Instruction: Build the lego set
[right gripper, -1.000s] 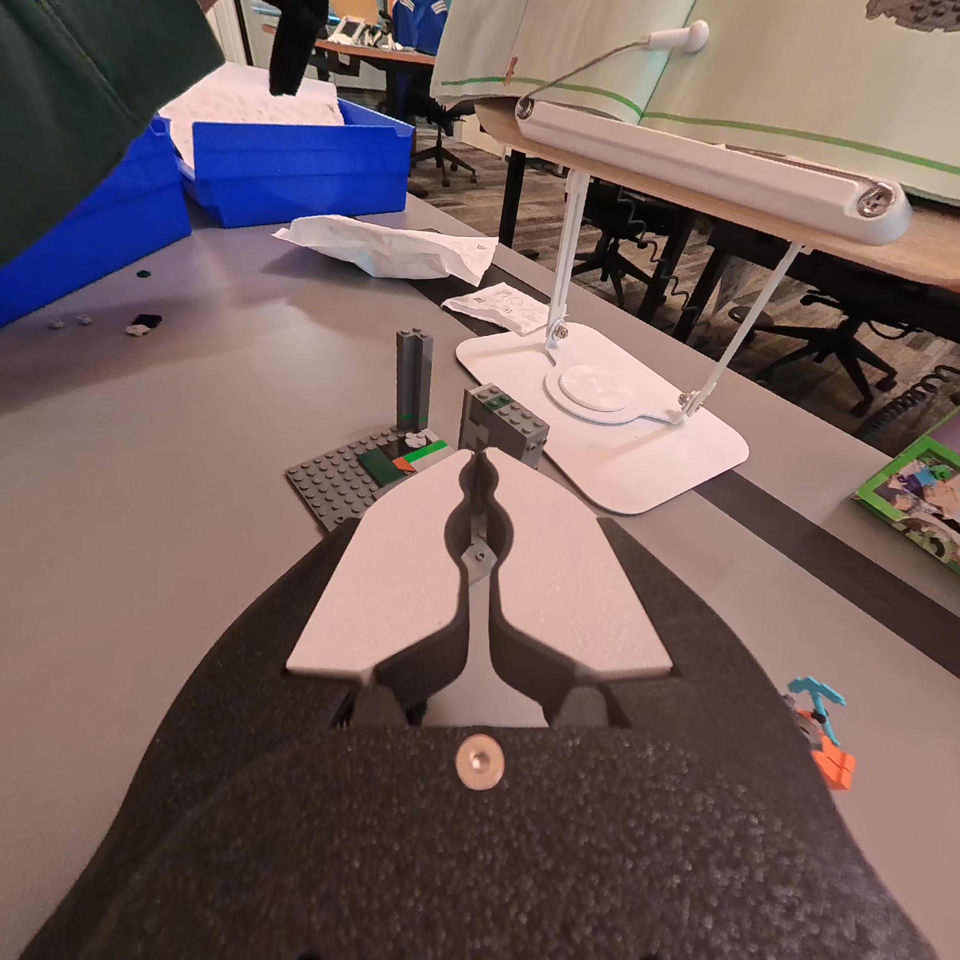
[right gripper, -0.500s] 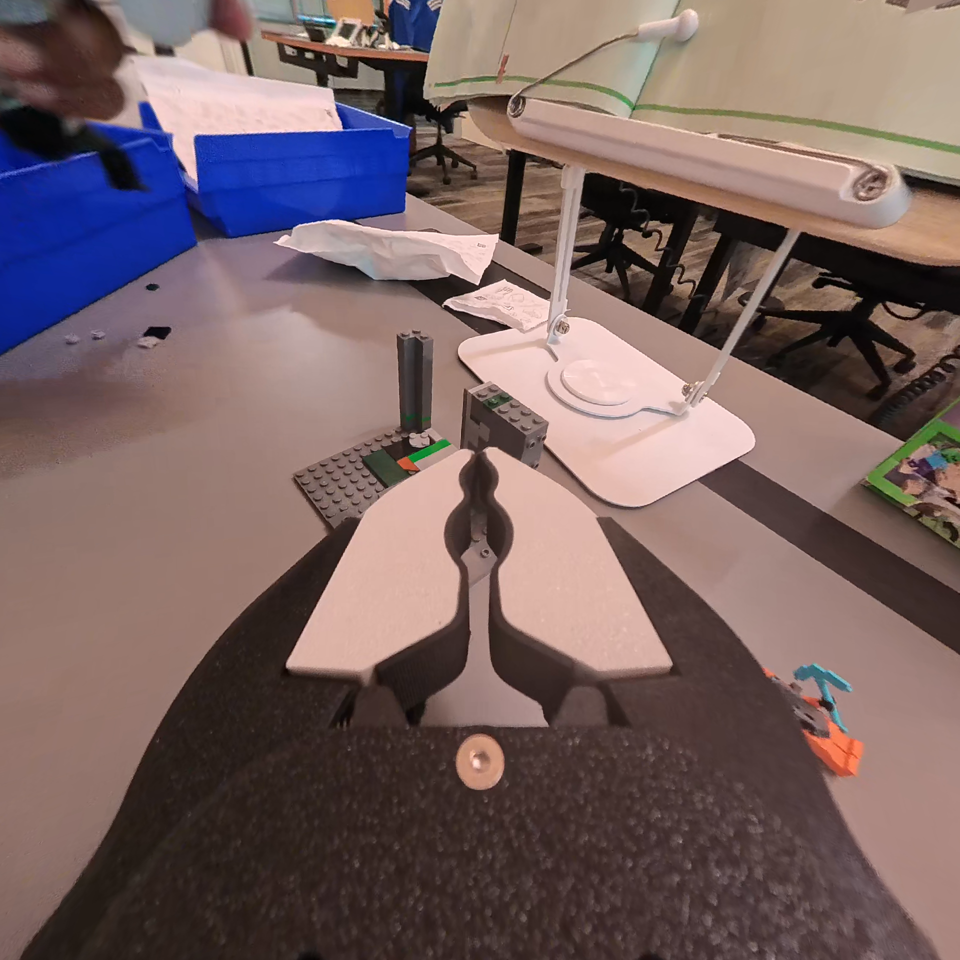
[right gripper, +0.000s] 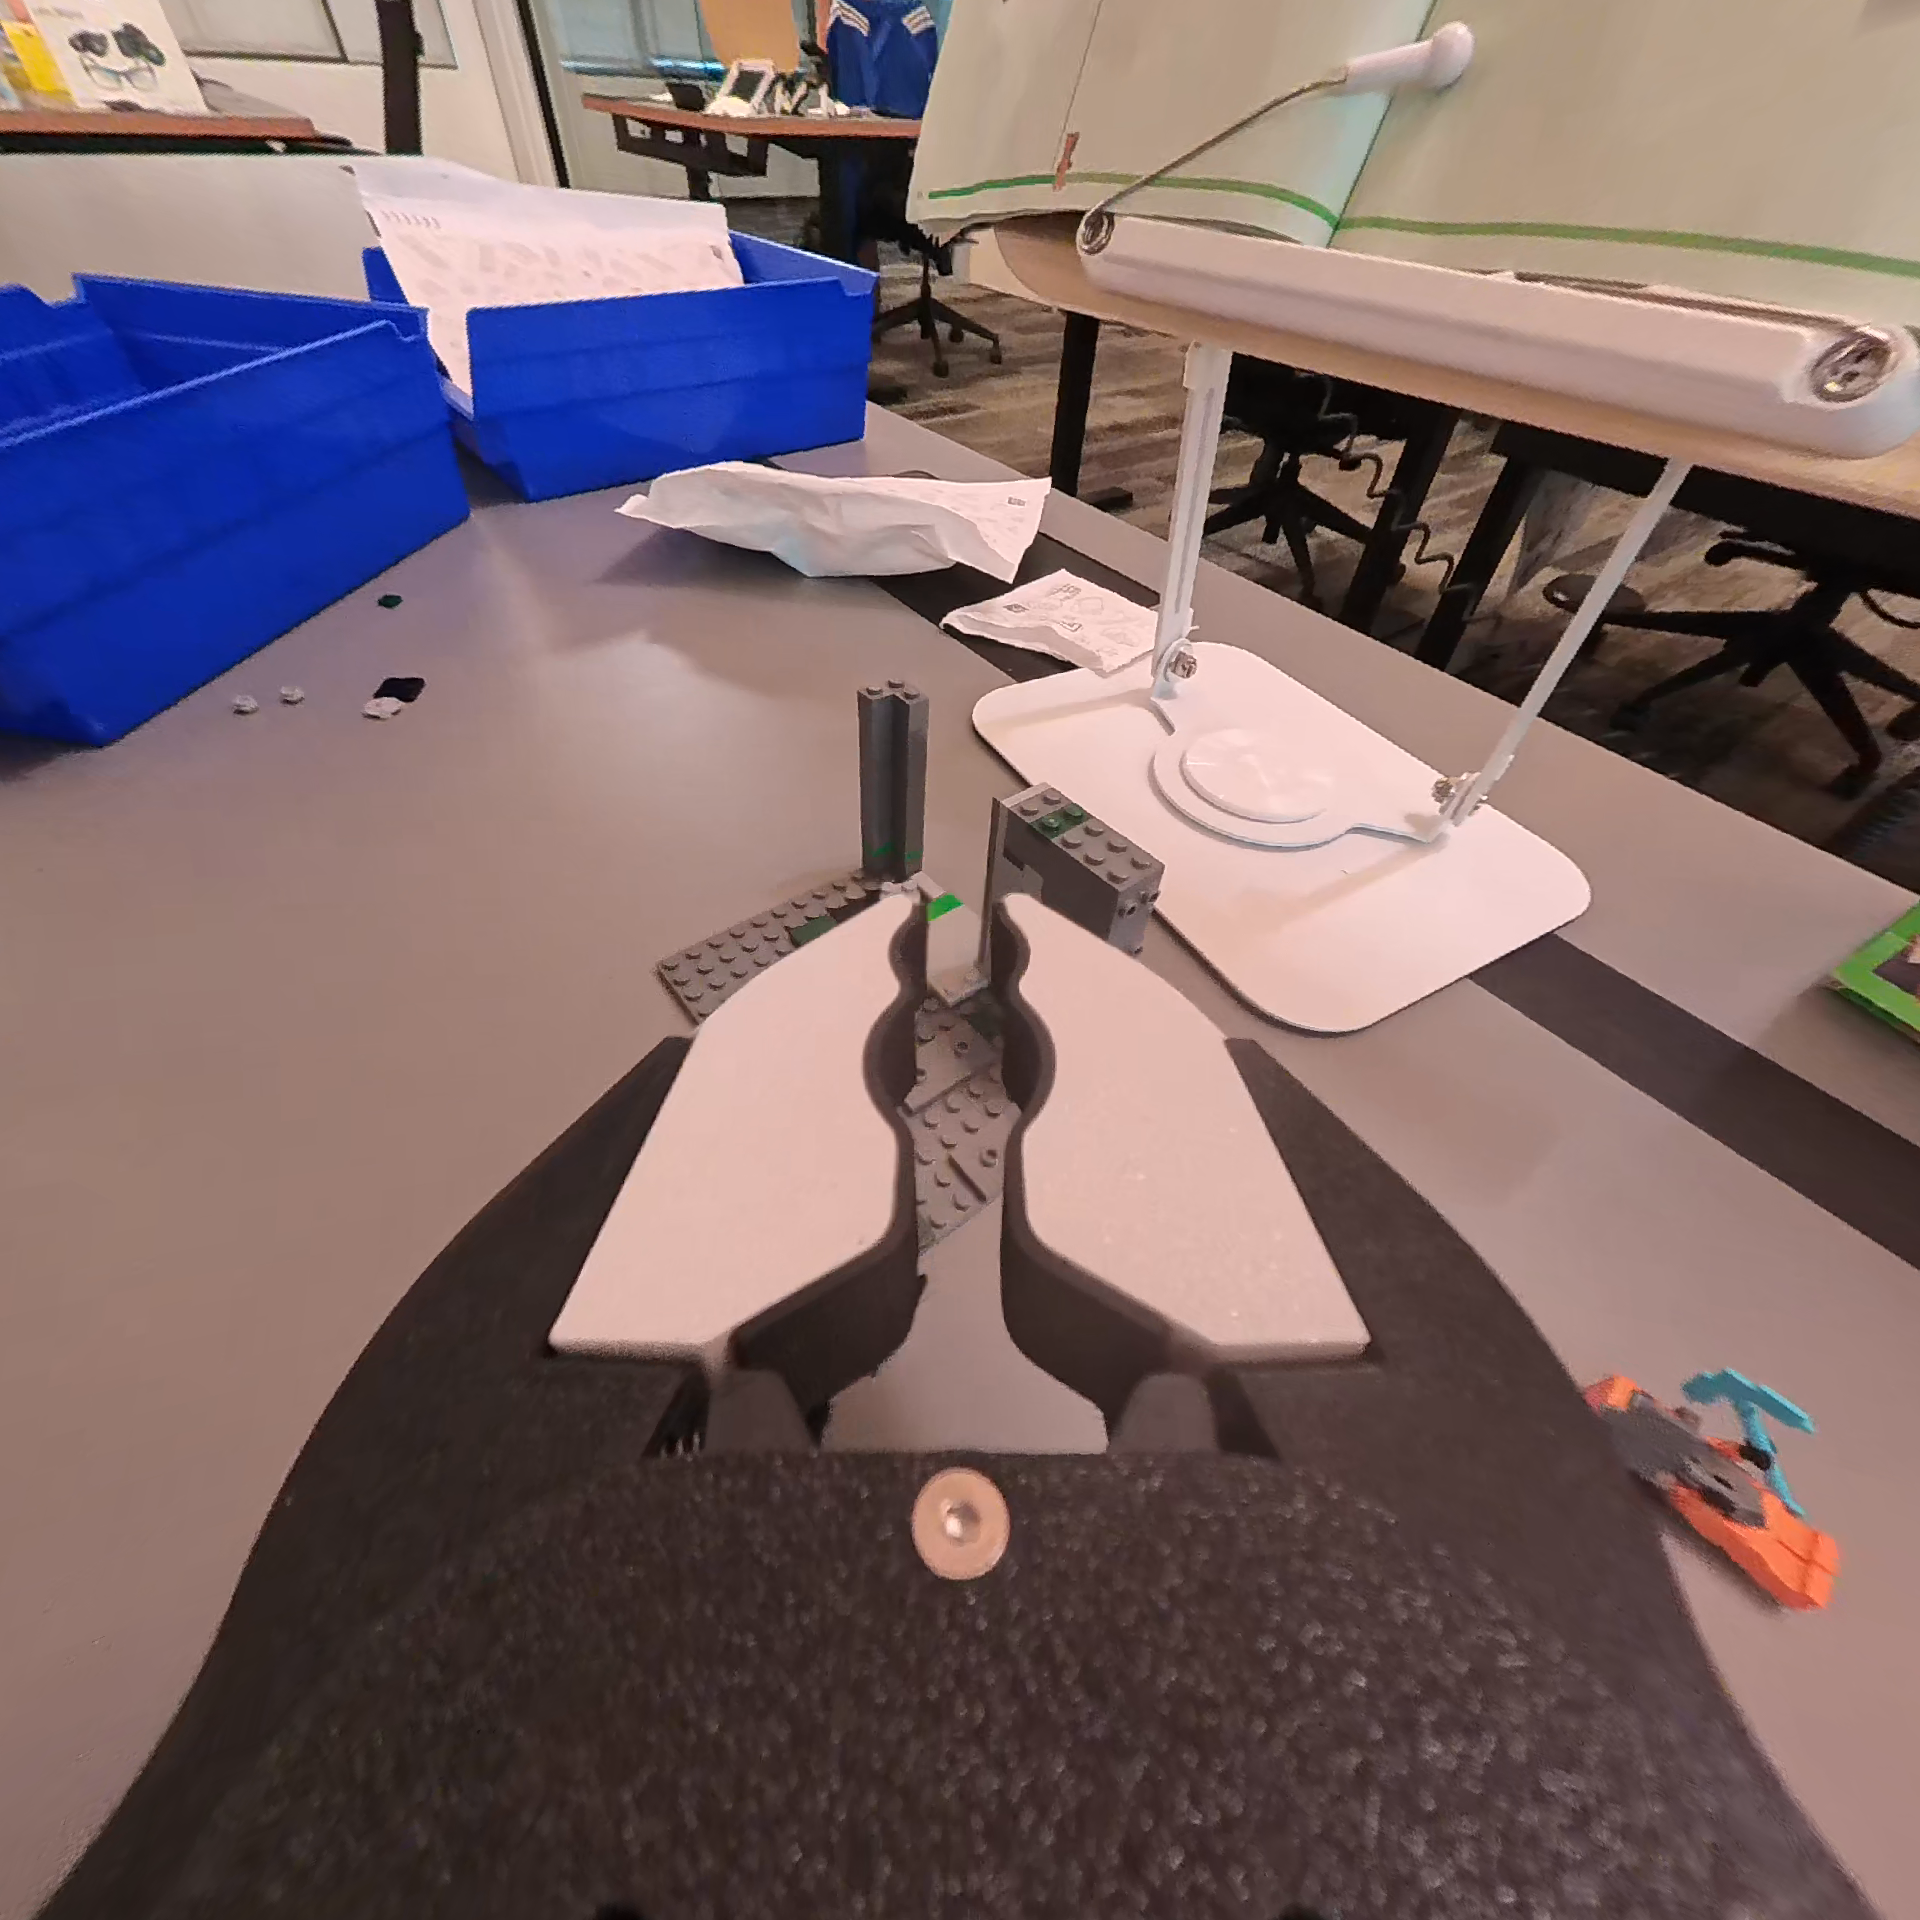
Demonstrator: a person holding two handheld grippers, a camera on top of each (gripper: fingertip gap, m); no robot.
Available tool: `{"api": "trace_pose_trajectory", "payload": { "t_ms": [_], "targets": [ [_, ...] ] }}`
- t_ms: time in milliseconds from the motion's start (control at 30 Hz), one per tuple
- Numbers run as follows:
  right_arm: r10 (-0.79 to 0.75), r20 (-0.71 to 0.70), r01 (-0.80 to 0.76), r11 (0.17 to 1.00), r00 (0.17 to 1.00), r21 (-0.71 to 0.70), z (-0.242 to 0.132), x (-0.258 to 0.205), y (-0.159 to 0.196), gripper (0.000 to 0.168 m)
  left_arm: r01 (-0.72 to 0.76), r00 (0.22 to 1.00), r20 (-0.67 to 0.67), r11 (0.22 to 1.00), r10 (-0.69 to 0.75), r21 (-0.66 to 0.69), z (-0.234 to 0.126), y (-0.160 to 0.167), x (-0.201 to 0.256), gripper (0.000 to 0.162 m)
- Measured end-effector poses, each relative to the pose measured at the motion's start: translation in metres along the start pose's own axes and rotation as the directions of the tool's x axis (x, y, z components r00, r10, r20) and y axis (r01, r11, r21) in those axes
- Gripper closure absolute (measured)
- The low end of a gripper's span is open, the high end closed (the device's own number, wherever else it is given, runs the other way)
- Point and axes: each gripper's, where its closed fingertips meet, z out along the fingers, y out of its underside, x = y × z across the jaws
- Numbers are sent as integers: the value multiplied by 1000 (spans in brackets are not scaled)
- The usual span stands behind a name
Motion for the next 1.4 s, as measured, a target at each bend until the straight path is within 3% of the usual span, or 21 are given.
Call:
{"api": "trace_pose_trajectory", "payload": {
  "t_ms": [133, 233, 433, 567, 833, 1067, 1233, 1400],
  "targets": [
    [9, 26, -8, 1000, 1000, -17, 3, -5, 5, 156, -45, 997, -62, 985, 35, -168, 6, 33, -32, 131],
    [5, 41, -3, 1000, 999, -30, 6, -9, 9, 156, -114, 975, -218, 955, 54, -274, 22, 50, -24, 132],
    [-14, 76, 16, 999, 997, -33, 7, -15, 12, 158, -309, 911, -398, 812, 104, -495, 75, 102, -8, 134],
    [-44, 96, 46, 999, 994, -12, 4, -20, 8, 160, -373, 903, -404, 733, 146, -569, 99, 125, -15, 136],
    [-57, 108, 57, 998, 993, -1, 3, -23, 5, 161, -369, 910, -389, 702, 140, -609, 113, 142, -20, 143],
    [-125, 107, 127, 992, 986, -19, 0, -26, -1, 164, -346, 920, -358, 758, 158, -553, 108, 125, -16, 150],
    [-153, 138, 155, 988, 979, -10, -8, -34, -13, 166, -367, 903, -350, 869, 248, -331, 73, 44, 21, 149],
    [-232, 221, 229, 973, 947, 37, -16, -64, -24, 165, -459, 783, -517, 882, 345, -107, 29, -12, 123, 151]
  ]
}}
